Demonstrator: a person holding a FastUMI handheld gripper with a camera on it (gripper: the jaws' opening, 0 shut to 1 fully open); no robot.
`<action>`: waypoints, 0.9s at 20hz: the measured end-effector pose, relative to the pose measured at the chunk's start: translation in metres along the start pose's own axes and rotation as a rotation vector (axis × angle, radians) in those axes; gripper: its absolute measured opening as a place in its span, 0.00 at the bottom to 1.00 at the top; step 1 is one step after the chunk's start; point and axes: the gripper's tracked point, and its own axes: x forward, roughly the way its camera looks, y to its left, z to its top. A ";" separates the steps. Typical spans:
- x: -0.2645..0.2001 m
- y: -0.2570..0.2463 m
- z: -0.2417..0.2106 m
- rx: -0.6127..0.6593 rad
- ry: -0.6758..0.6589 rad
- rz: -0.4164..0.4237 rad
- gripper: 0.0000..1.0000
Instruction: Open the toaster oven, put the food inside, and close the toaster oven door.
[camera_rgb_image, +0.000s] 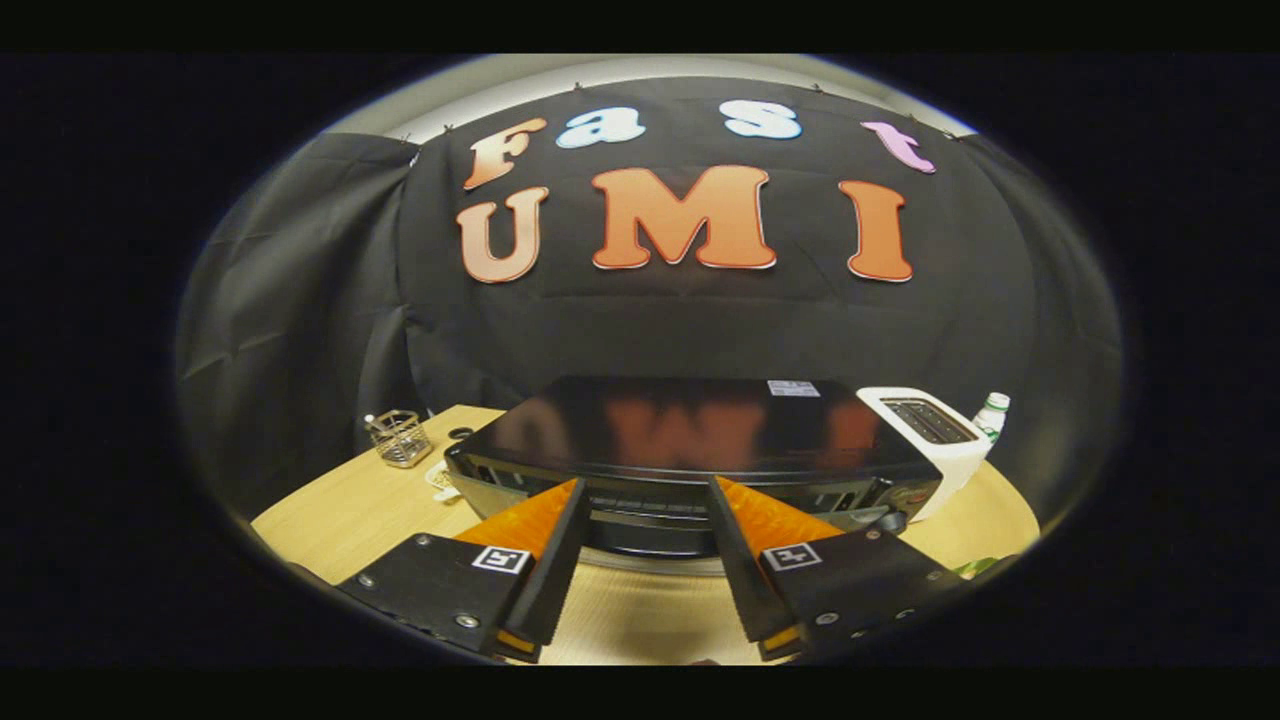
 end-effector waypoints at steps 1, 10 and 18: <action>-0.006 0.002 -0.004 -0.013 0.008 0.014 0.69; -0.044 0.021 -0.099 0.229 0.338 0.141 0.67; -0.041 0.017 -0.124 0.112 0.370 0.104 0.62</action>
